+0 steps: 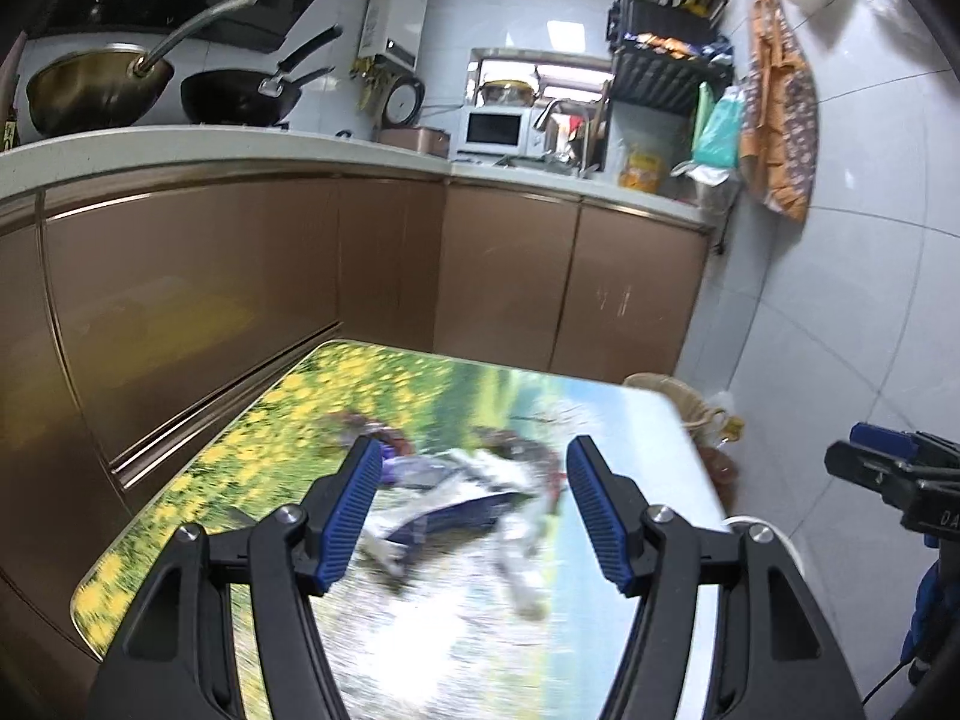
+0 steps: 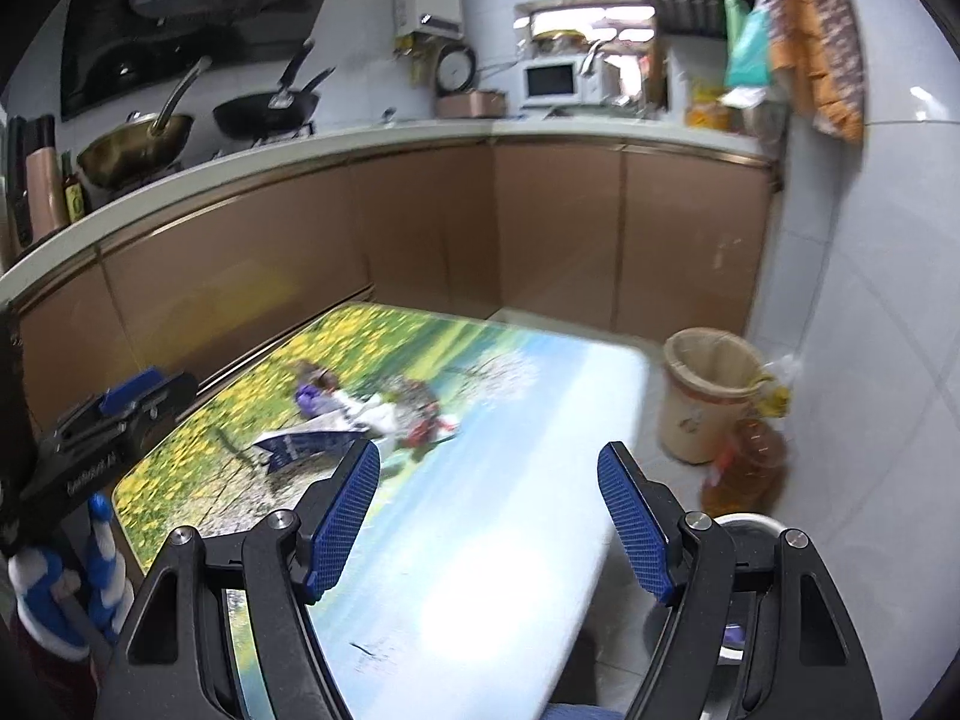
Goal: Collect trash
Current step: 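Move both grippers back toward the table, then grasp the white milk carton with the left gripper while the right grasps the clear plastic bag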
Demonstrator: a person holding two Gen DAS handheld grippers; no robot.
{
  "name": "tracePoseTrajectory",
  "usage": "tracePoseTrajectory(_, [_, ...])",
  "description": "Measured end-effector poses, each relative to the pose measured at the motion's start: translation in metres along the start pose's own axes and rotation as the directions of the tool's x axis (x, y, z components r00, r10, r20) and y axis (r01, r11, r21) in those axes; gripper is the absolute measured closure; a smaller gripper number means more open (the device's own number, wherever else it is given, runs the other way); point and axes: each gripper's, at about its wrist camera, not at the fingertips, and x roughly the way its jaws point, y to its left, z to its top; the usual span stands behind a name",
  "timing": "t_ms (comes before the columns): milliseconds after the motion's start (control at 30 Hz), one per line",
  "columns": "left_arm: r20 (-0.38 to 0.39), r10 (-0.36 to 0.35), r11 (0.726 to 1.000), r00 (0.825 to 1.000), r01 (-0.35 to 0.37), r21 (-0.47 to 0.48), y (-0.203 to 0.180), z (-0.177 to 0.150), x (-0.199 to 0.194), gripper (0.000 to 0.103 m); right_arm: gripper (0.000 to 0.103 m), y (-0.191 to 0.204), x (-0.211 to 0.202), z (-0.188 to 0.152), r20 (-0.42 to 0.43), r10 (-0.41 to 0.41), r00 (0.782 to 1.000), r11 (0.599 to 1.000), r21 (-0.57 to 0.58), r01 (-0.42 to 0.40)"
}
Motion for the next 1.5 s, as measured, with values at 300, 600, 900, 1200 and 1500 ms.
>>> tracePoseTrajectory(300, [-0.177, -0.078, 0.994, 0.981, 0.090, 0.062, 0.045, -0.017, 0.071, 0.041, 0.029, 0.037, 0.106, -0.012, -0.157, 0.165, 0.974, 0.985, -0.025, -0.171])
tracePoseTrajectory(600, [-0.312, -0.096, 0.976, 0.945, 0.150, 0.155, 0.041, -0.039, 0.141, 0.041, 0.031, 0.075, 0.179, -0.031, -0.290, 0.289, 0.912, 0.949, -0.036, -0.313])
tracePoseTrajectory(900, [-0.379, -0.100, 0.971, 0.920, 0.174, 0.166, 0.039, -0.052, 0.169, 0.042, 0.053, 0.090, 0.221, -0.047, -0.372, 0.310, 0.875, 0.937, -0.036, -0.347])
tracePoseTrajectory(1200, [-0.426, -0.022, 0.953, 0.905, 0.147, 0.264, 0.020, -0.068, 0.166, 0.062, 0.089, 0.087, 0.217, -0.056, -0.397, 0.318, 0.861, 0.933, -0.030, -0.359])
tracePoseTrajectory(1500, [-0.395, -0.021, 0.968, 0.918, 0.118, 0.223, 0.019, -0.066, 0.118, 0.077, 0.091, 0.072, 0.168, -0.065, -0.364, 0.353, 0.862, 0.926, 0.007, -0.377])
